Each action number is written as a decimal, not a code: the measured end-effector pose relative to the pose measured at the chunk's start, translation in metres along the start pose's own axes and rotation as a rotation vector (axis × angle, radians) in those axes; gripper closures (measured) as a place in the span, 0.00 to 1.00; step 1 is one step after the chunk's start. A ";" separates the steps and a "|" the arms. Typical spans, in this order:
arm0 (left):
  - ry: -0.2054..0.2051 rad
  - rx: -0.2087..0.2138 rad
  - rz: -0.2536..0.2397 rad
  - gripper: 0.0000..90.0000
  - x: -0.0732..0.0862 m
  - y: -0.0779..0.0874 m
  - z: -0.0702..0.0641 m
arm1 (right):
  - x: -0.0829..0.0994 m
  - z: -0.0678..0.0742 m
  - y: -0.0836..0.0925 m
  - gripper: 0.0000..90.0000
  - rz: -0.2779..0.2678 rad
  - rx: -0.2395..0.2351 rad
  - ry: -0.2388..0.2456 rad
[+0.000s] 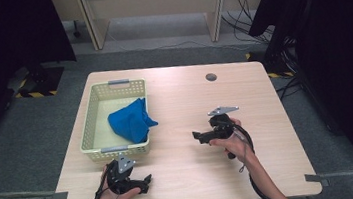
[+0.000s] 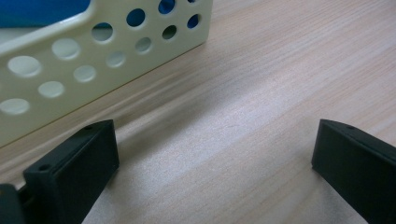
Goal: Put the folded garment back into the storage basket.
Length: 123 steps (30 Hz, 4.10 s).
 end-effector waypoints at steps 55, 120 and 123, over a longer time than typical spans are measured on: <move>0.000 0.000 0.000 0.00 0.000 0.000 0.000 | 0.057 0.017 0.031 0.07 0.064 0.040 0.028; 0.004 -0.005 -0.001 0.00 -0.001 -0.001 0.001 | 0.104 0.039 0.076 0.01 0.123 0.091 0.100; 0.004 -0.005 -0.001 0.00 -0.001 -0.001 0.001 | 0.106 0.040 0.078 0.01 0.122 0.091 0.100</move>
Point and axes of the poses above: each handheld gripper's, and its own axes: y roughly backward along the jaws, x roughly out of its underside, z roughly to its left, the point moved 10 cm from there along -y, roughly forward along the jaws, and after that the axes turned 15 degrees about y, right-handed, at the moved point
